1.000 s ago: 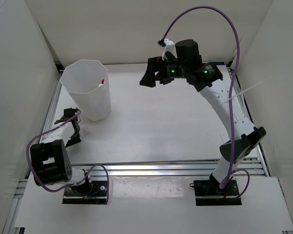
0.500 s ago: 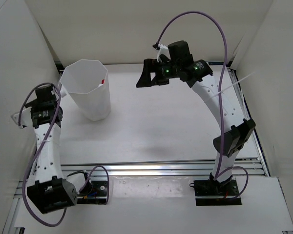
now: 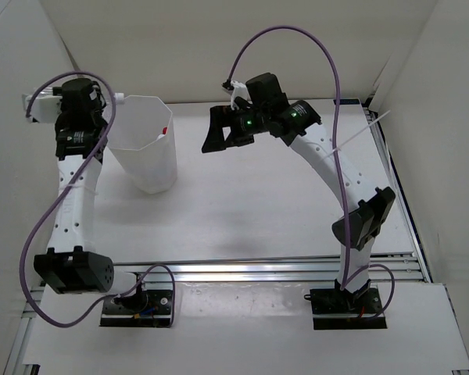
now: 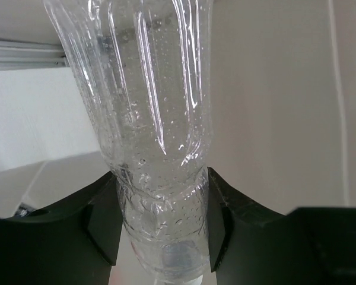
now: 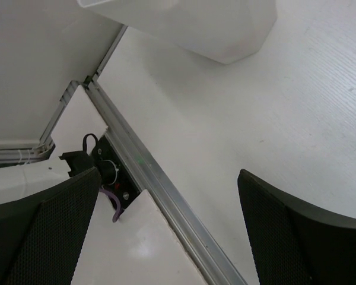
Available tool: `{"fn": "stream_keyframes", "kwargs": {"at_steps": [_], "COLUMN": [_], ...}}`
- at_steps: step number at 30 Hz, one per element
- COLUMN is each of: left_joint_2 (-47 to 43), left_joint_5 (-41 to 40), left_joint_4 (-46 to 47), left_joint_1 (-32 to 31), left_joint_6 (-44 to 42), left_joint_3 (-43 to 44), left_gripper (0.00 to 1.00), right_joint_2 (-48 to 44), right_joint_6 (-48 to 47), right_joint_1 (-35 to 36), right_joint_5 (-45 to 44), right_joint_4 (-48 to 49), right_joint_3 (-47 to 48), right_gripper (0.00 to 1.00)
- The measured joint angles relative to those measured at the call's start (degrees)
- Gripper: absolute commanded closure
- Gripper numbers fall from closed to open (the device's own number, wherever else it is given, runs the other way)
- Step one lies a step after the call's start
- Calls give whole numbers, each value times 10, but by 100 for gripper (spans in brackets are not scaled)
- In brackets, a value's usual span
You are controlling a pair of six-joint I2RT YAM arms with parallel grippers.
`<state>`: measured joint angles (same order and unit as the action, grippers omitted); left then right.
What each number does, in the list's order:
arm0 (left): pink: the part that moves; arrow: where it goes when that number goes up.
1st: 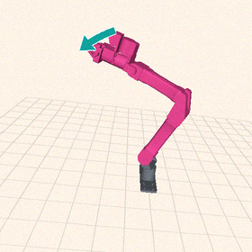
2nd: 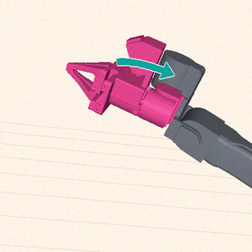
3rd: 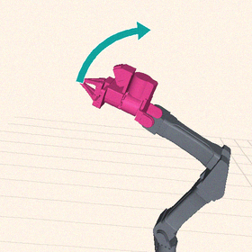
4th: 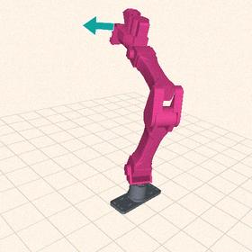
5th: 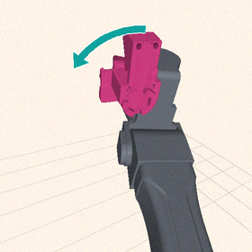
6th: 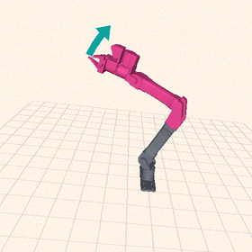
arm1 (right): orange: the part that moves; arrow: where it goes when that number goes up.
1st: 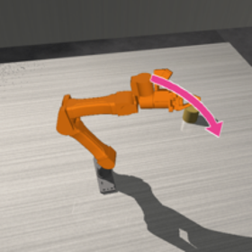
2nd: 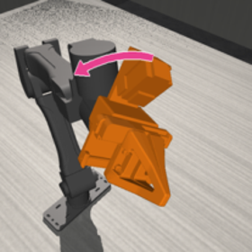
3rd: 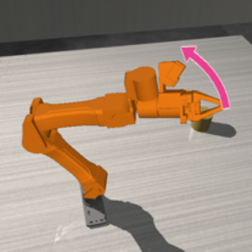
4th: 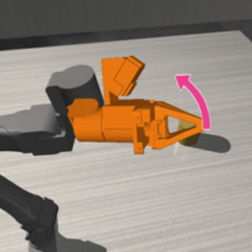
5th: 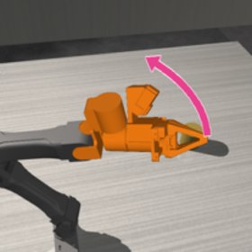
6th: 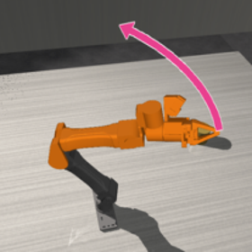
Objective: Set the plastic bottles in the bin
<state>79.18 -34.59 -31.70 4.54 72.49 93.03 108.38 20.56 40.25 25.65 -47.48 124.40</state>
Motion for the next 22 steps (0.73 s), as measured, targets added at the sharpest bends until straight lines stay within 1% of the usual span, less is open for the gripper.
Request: {"fn": "stream_keyframes", "kwargs": {"at_steps": [2,3,4,5,6,9,15,17,18,20,22], "left_joint_2": [15,22,28,32,36,40,60,37,14,-62,-164], "left_joint_5": [0,0,0,-2,-6,-18,-28,-38,-43,-57,-87], "left_joint_4": [2,0,0,-1,-2,-11,-8,5,12,23,28], "left_joint_1": [-23,-33,-43,-51,-58,-69,-73,-78,-82,-88,-92], "left_joint_6": [-23,-36,-49,-63,-76,-113,-243,-279,-294,-317,-333], "left_joint_3": [2,2,2,2,2,12,137,144,127,44,-80], "left_gripper": [62,52,34,13,0,0,0,0,0,0,0], "right_joint_2": [0,-1,-3,-8,-13,-29,-39,-39,-39,-39,-43], "right_joint_6": [0,0,0,0,0,2,33,50,58,71,79], "right_joint_1": [-3,-5,-8,-11,-14,-24,-56,-73,-82,-104,-122], "right_joint_5": [-11,-15,-19,-23,-26,-32,-42,-52,-59,-73,-89], "right_joint_4": [-1,0,1,1,1,4,9,6,2,-12,-21], "right_joint_3": [-1,-3,-9,-18,-26,-55,-64,-63,-63,-61,-63], "right_gripper": [0,0,0,0,0,0,0,0,0,0,0]}}
